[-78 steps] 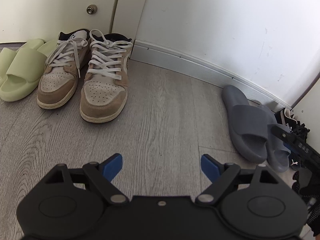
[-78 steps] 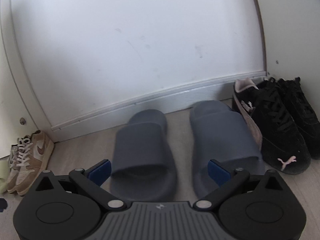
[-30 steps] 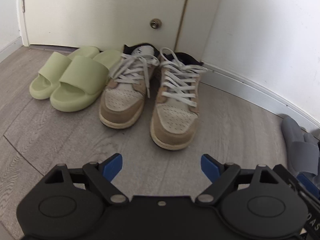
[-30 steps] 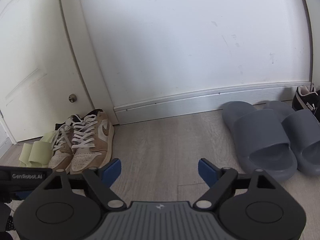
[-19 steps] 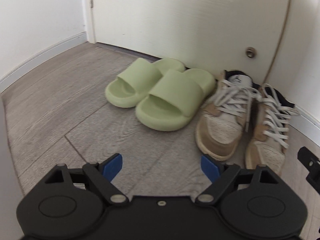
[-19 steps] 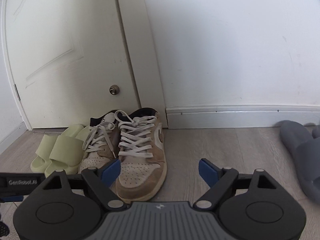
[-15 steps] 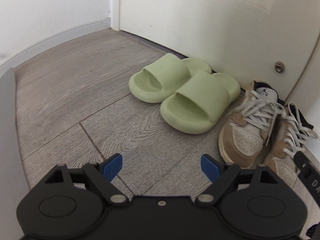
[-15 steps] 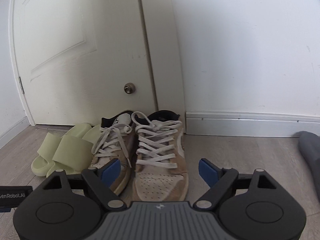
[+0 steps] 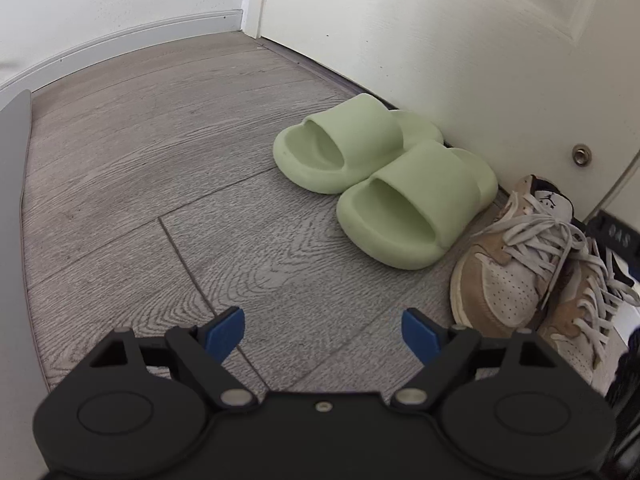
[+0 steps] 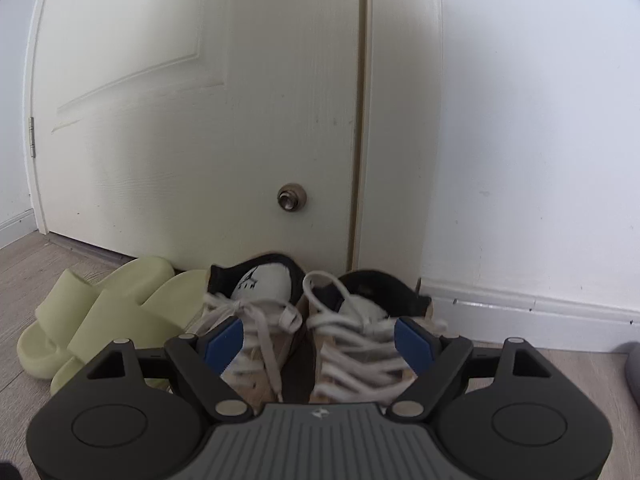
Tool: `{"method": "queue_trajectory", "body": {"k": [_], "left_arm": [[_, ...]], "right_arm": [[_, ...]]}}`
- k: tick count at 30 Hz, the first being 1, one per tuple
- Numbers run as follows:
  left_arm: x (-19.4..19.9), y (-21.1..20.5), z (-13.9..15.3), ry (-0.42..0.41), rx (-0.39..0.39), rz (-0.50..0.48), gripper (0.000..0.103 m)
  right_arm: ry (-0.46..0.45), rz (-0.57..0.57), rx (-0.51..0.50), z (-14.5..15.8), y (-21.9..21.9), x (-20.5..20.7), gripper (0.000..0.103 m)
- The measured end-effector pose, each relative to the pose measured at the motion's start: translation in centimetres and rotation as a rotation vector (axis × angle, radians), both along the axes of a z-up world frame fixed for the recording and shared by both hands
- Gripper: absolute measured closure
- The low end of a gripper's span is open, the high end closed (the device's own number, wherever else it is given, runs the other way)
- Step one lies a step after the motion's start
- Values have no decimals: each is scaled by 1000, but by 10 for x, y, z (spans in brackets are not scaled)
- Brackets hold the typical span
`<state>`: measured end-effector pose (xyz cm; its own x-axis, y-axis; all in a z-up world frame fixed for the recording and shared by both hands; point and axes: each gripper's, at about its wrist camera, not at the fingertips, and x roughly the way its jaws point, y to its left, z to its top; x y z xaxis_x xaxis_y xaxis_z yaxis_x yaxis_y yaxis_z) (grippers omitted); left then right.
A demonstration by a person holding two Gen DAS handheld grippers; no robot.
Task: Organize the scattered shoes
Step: 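Grasp the beige Nike sneakers by their heels with the right tool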
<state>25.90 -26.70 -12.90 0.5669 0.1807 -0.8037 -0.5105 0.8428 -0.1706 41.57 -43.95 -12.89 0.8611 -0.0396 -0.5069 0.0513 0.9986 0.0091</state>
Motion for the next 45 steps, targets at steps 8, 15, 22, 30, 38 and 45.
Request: {"method": "queue_trajectory", "body": {"k": [8, 15, 22, 30, 38, 45], "left_arm": [[15, 14, -10, 33, -119, 79, 17], [130, 49, 33, -23, 62, -197, 17], [199, 23, 60, 72, 41, -697, 17], [226, -8, 46, 173, 138, -744, 17], [242, -1, 41, 210, 141, -705, 17], [237, 3, 41, 212, 126, -678, 17]], "right_arm": [[198, -39, 78, 4, -9, 78, 50], [366, -88, 121, 3, -16, 112, 45], [460, -167, 319, 4, -48, 132, 41], [547, -178, 254, 4, -39, 148, 37], [568, -116, 137, -1, -27, 158, 32], [613, -114, 89, -3, -20, 167, 23]]}}
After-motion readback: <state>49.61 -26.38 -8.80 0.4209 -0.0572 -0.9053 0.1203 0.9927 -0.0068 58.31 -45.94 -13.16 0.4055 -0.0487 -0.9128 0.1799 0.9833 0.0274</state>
